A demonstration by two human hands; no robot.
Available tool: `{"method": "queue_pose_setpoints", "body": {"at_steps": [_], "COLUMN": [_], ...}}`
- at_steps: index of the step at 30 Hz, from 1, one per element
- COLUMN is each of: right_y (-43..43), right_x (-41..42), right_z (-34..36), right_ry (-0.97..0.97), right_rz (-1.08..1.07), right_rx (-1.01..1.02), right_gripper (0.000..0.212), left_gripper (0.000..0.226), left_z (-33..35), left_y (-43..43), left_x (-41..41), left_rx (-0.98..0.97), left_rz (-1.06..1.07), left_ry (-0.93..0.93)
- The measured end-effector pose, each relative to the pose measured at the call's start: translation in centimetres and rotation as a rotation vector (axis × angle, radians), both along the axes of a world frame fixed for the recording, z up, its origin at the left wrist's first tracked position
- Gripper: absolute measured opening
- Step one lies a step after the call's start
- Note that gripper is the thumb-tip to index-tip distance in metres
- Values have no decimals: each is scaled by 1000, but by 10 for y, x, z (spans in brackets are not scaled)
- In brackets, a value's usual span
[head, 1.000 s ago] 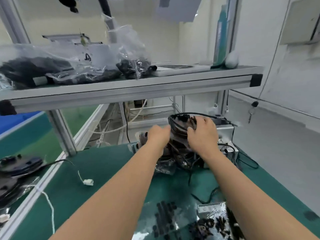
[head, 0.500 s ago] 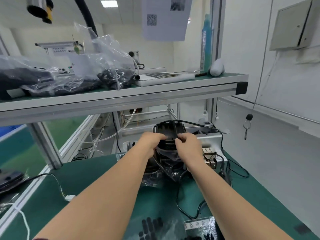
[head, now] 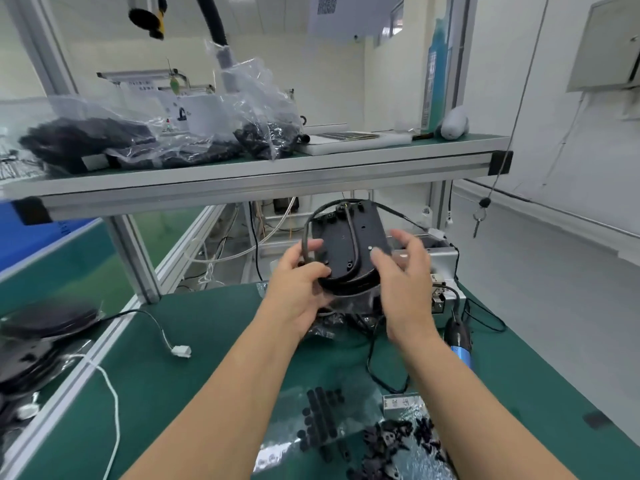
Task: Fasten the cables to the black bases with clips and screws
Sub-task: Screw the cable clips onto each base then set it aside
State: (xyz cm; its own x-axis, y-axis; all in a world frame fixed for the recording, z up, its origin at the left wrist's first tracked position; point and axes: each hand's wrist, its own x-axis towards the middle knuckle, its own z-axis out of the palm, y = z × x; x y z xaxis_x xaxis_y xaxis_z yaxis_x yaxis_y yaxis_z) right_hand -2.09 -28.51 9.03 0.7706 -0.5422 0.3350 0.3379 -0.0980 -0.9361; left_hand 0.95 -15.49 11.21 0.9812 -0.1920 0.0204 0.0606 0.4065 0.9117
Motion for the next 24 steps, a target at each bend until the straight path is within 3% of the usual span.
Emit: {"method": "queue_pose_setpoints", "body": {"at_steps": [3,6,9,13,17,20,22,24], "right_y": [0,14,46,99,149,174,182,184], "right_x": [-3,-4,-12,-24,-34,-40,-45,-49], "right_z": [11,7,-5,-28,-58,-88,-105,-114], "right_ry": [81,132,174,240,279,354,419,476], "right_rz": [327,478,543,623,732,807,809,809], "right_rx": [293,290,104,-219,-468,-498,-409,-287], "right_gripper": [60,73,88,90,91,89,85,79], "left_gripper": [46,48,47,51,69,66,58,59], "left_z": [-14,-35,-56,-83,-109,-120,-120,-120], "left_y": [41,80,114,157,187,197,194,189], "left_x": [-38,-73,-103,-144,-178,-200,-209,-208], "left_rx": [-11,19,45,168,645,1163,1394,1556], "left_rz": [33,52,99,181,354,622,593,376], "left_ry": [-15,-22,4,104,122,-182,-419,-453]}}
